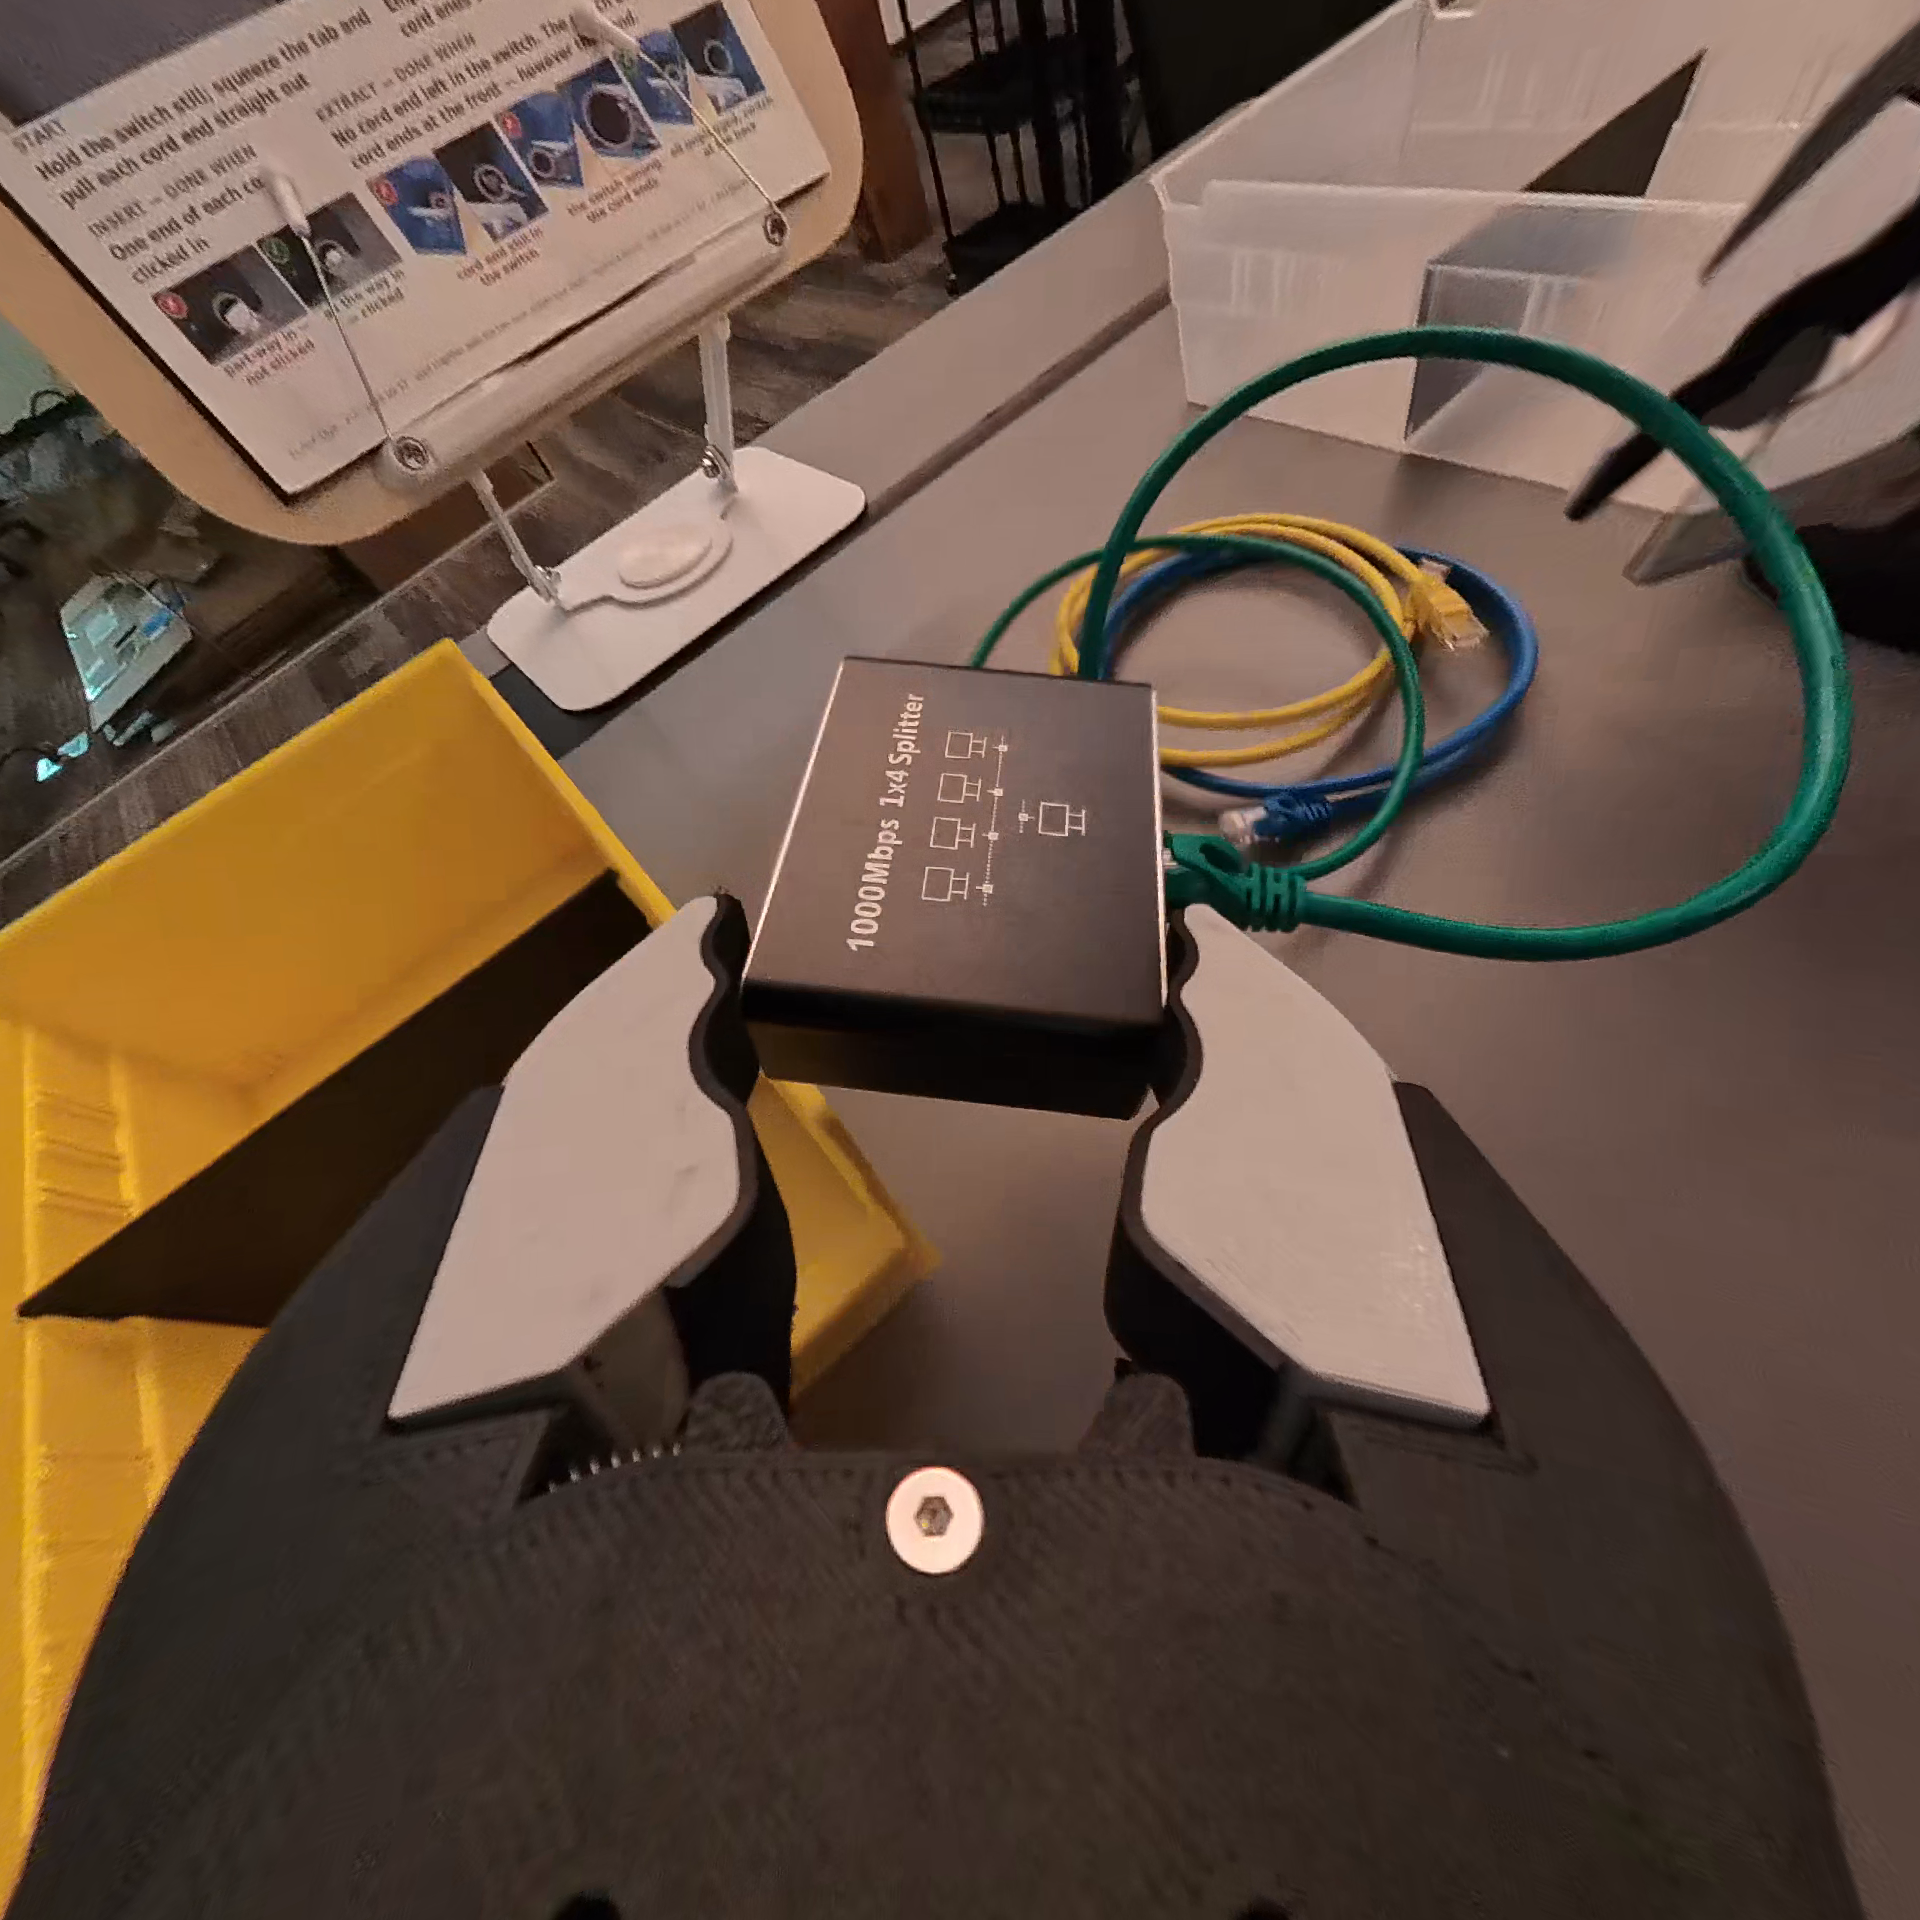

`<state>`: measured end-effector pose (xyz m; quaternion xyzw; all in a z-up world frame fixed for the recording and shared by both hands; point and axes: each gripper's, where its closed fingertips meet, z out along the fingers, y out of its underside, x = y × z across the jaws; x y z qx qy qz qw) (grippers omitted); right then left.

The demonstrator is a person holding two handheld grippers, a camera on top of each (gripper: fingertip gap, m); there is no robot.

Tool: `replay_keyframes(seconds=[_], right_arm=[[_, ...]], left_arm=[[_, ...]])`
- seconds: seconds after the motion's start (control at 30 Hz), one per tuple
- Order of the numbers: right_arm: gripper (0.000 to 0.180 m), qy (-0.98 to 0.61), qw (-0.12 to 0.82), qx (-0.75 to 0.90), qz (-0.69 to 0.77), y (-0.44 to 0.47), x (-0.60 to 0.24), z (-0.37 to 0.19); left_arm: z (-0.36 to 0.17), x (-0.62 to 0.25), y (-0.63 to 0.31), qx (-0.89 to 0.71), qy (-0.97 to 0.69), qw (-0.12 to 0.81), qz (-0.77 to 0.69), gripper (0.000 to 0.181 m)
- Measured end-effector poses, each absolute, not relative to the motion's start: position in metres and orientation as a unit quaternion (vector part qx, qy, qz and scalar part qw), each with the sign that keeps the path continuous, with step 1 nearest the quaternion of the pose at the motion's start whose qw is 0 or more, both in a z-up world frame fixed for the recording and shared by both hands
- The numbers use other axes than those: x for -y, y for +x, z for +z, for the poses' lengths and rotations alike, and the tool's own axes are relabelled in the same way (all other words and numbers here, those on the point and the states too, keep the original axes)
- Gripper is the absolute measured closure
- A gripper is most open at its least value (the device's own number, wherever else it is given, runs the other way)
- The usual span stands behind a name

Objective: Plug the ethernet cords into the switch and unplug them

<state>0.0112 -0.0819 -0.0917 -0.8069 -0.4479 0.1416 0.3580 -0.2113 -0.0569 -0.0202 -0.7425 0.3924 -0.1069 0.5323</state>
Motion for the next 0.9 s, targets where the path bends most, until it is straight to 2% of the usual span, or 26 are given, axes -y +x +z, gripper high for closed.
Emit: replay_keyframes(seconds=[0.13, 0.17, 0.3, 0.47, 0.7, 0.9], right_arm=[[0.15, -0.747, 0.376, 0.547, 0.044, 0.012, 0.072, -0.094], [0.144, -0.742, 0.358, 0.565, 0.034, 0.013, 0.073, -0.097], [0.139, -0.709, 0.274, 0.65, -0.005, 0.018, 0.073, -0.109], [0.145, -0.686, 0.215, 0.695, -0.017, 0.019, 0.065, -0.112], [0.146, -0.62, 0.132, 0.768, -0.09, 0.029, 0.048, -0.138], [0.16, -0.575, 0.095, 0.803, -0.121, 0.027, 0.037, -0.152]], left_arm=[[-0.029, 0.075, -0.215, -0.415, -0.748, 0.504, -0.122, 0.105], [-0.034, 0.08, -0.214, -0.418, -0.753, 0.49, -0.132, 0.105], [-0.064, 0.095, -0.209, -0.441, -0.769, 0.444, -0.13, 0.105], [-0.097, 0.107, -0.213, -0.452, -0.784, 0.405, -0.132, 0.105], [-0.108, 0.115, -0.228, -0.456, -0.797, 0.378, -0.12, 0.105], [-0.115, 0.118, -0.213, -0.469, -0.791, 0.367, -0.143, 0.105]])
